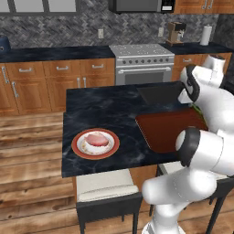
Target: Create a steak meal by picking up the steak and asparagus from the tray and placing them on the plate. Leave the orange on the tray.
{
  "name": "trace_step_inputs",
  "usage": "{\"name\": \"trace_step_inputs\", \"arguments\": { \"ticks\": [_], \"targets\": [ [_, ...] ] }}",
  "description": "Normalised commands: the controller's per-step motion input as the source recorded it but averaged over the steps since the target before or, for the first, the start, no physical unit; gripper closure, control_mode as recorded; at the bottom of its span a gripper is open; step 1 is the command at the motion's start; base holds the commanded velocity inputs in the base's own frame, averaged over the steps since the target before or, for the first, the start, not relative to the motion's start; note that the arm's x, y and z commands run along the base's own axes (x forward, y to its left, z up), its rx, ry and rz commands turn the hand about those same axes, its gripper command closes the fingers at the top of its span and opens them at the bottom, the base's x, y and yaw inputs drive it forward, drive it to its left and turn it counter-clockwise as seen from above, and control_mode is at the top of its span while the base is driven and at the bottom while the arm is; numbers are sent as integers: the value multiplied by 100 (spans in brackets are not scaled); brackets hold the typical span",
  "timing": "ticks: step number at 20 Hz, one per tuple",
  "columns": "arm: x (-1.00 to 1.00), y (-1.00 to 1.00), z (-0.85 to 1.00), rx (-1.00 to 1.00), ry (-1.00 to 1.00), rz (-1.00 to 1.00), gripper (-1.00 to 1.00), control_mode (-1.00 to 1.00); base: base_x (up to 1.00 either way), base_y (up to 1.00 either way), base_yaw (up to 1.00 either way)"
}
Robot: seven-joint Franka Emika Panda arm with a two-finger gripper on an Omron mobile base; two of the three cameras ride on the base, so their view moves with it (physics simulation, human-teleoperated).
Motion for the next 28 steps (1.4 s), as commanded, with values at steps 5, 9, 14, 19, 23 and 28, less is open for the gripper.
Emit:
{"name": "trace_step_inputs", "arguments": {
  "ticks": [5,9,14,19,23,28],
  "targets": [
    [-40,85,16,-4,-2,19,100,-100,0,0,0],
    [-30,99,8,-6,0,20,100,-100,0,0,0],
    [-30,100,5,-7,0,21,100,-100,0,0,0],
    [-29,100,0,-8,0,21,100,-100,0,0,0],
    [-20,100,0,-7,0,23,100,-100,0,0,0],
    [-14,100,0,-7,0,25,100,-100,0,0,0]
  ]
}}
